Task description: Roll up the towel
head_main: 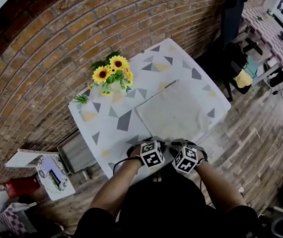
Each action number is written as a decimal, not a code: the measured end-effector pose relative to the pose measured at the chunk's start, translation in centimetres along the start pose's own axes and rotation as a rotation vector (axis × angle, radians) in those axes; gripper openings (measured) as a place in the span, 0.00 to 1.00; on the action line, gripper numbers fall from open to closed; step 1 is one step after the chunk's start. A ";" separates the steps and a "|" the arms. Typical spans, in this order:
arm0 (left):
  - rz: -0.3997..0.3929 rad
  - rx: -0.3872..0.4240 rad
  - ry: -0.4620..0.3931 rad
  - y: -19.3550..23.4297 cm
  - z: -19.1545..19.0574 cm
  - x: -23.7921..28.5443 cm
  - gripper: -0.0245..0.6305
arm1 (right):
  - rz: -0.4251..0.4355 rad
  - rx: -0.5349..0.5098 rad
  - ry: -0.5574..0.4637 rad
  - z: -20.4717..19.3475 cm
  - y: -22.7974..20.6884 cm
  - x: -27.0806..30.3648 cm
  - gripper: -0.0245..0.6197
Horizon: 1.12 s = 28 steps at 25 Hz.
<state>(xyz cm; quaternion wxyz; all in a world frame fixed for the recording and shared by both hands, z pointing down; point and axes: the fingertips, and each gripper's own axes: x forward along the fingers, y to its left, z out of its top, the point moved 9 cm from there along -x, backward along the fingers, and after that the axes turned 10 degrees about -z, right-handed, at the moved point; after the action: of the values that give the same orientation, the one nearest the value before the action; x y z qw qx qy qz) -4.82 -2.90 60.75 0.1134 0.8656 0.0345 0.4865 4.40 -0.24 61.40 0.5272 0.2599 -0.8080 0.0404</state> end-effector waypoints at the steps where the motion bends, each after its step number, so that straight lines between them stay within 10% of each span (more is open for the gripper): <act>1: 0.020 0.030 0.012 -0.1 0.1 0.0 0.12 | 0.004 0.002 0.000 0.0 -0.1 0.1 0.22; 5: 0.035 0.124 0.050 -0.4 0.4 0.4 0.28 | 0.058 0.063 -0.021 0.1 -0.8 -0.2 0.10; 10: 0.027 0.133 0.047 0.3 0.9 0.5 0.17 | 0.113 0.121 -0.015 0.3 -1.8 -0.4 0.10; 28: -0.279 -0.172 -0.073 1.6 0.4 0.4 0.10 | 0.174 0.199 -0.004 0.3 -2.7 -0.3 0.10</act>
<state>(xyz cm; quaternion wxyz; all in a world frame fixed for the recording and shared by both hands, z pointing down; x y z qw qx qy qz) -4.30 -4.42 61.23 0.2546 0.8568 0.1084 0.4352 5.51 -2.58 60.42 0.4915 0.2399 -0.8207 0.1655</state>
